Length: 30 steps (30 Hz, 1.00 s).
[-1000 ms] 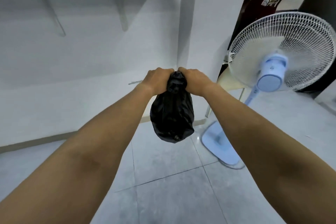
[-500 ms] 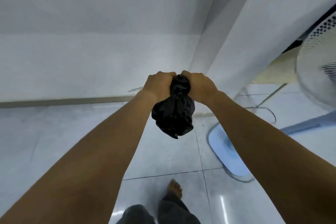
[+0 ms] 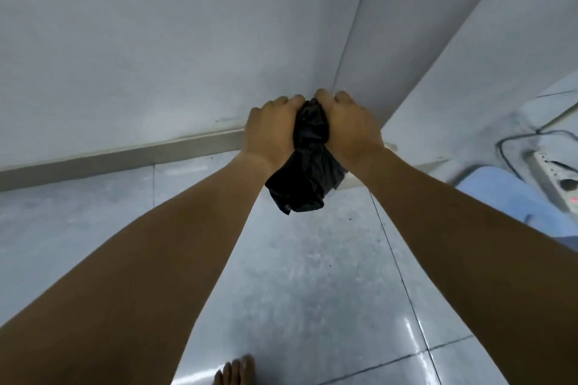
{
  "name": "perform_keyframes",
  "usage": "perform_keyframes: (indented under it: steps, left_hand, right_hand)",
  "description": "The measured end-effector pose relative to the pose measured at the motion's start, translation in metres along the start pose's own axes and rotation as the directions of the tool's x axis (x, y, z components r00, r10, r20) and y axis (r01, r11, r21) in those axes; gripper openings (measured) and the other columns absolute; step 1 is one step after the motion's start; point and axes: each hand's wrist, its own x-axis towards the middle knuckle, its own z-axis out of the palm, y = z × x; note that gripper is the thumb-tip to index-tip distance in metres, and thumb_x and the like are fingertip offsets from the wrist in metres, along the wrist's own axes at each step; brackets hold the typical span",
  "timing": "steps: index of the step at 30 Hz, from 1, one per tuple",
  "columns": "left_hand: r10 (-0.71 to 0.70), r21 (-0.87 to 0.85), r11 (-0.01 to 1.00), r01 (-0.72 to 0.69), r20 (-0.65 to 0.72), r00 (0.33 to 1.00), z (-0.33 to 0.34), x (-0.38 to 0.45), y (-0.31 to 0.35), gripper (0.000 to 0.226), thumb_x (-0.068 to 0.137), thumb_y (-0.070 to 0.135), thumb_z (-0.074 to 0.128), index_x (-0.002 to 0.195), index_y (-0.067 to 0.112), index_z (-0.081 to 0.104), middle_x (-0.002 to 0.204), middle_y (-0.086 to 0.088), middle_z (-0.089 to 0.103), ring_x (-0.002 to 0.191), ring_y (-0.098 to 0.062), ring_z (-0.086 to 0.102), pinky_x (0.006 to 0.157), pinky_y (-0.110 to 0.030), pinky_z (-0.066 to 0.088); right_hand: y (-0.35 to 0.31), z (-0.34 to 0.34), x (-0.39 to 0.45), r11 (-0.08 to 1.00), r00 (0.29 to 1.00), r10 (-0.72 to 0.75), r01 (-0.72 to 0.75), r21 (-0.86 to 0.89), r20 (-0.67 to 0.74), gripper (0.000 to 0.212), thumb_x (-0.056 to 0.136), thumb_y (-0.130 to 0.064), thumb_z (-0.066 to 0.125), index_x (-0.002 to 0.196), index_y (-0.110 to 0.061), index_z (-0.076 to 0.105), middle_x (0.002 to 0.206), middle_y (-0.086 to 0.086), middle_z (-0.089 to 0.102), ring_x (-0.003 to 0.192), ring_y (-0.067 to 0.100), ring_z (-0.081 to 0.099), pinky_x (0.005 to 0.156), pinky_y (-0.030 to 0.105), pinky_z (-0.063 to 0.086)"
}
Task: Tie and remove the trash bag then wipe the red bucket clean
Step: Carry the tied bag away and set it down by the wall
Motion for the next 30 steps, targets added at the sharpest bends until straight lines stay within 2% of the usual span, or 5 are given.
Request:
perform_keyframes:
  steps: [7,15,22,27,30]
  left_hand:
    - [0.129,0.073,0.990,-0.124,-0.071,0.989,0.133,0.052,-0.064,0.040,0.081,0.036,0.064,0.112,0.012,0.054,0.100,-0.012,0.065,0.091,-0.034,0.059,0.067,-0.034,0.032]
    - [0.154,0.145,0.978,-0.149,-0.020,0.988,0.155,0.071,-0.073,0.047,0.089,0.032,0.058,0.128,0.008,0.046,0.112,-0.020,0.064,0.101,-0.037,0.059,0.080,-0.041,0.042]
    - [0.033,0.367,0.904,-0.217,0.448,0.894,0.044,0.040,-0.008,0.090,0.095,0.033,0.055,0.155,0.019,-0.010,0.153,-0.016,0.034,0.138,-0.032,0.034,0.112,-0.052,0.024]
    - [0.112,0.336,0.892,-0.302,0.481,0.869,-0.099,0.029,0.070,0.067,0.099,0.026,0.045,0.156,0.018,0.010,0.162,-0.008,0.019,0.149,-0.023,0.017,0.120,-0.045,0.014]
    - [-0.004,0.336,0.912,-0.234,0.578,0.816,-0.198,0.033,0.127,0.063,0.100,0.032,0.040,0.156,0.027,0.013,0.165,-0.003,0.009,0.151,-0.021,0.006,0.121,-0.046,0.006]
  right_hand:
    - [0.045,0.130,0.051,1.000,0.998,-0.017,0.017,0.000,-0.054,0.039,0.092,-0.020,0.057,0.129,-0.015,0.043,0.115,0.016,0.051,0.091,0.037,0.062,0.066,0.038,0.046]
    - [0.057,0.153,0.063,0.998,0.999,-0.011,0.008,-0.067,-0.047,0.046,0.095,-0.014,0.052,0.138,-0.011,0.036,0.123,0.018,0.052,0.099,0.038,0.061,0.078,0.045,0.051]
    - [0.040,0.037,0.015,0.997,0.944,0.064,-0.048,-0.057,0.324,0.057,0.096,-0.017,0.050,0.147,-0.012,0.024,0.138,0.018,0.040,0.121,0.037,0.048,0.093,0.047,0.045]
    - [0.021,-0.128,-0.023,0.990,0.920,0.135,-0.144,-0.004,0.367,0.055,0.097,-0.014,0.041,0.149,-0.017,0.024,0.151,0.008,0.034,0.136,0.029,0.036,0.106,0.047,0.038]
    - [0.008,-0.235,-0.041,0.981,0.920,0.183,-0.194,-0.002,0.348,0.048,0.101,-0.024,0.039,0.147,-0.017,0.031,0.152,0.005,0.034,0.141,0.023,0.029,0.110,0.042,0.030]
